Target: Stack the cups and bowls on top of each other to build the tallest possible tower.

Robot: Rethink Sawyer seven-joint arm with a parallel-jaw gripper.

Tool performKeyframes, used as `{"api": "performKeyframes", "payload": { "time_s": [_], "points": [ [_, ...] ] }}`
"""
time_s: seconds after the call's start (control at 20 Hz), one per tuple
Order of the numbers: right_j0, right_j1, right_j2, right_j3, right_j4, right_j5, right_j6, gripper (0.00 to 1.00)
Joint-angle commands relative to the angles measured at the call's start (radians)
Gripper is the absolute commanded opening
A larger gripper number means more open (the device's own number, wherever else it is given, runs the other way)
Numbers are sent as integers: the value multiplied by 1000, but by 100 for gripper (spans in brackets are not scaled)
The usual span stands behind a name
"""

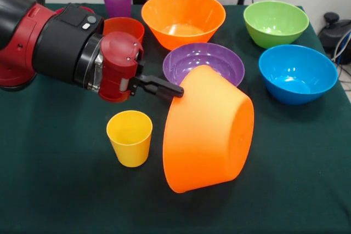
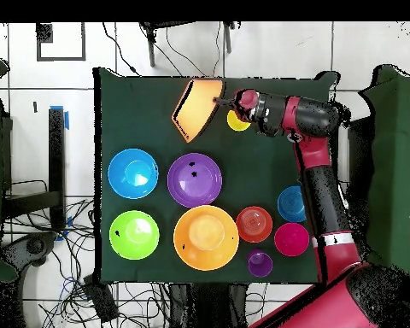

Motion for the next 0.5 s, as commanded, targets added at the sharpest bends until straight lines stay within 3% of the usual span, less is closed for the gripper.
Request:
{"api": "performKeyframes", "payload": {
  "time_s": [0.05, 0.5],
  "points": [
    [10, 79, -74, -101, -41, 79, -376, 0],
    [13, 115, -71, -147, -42, 103, -417, 0]
  ]
}}
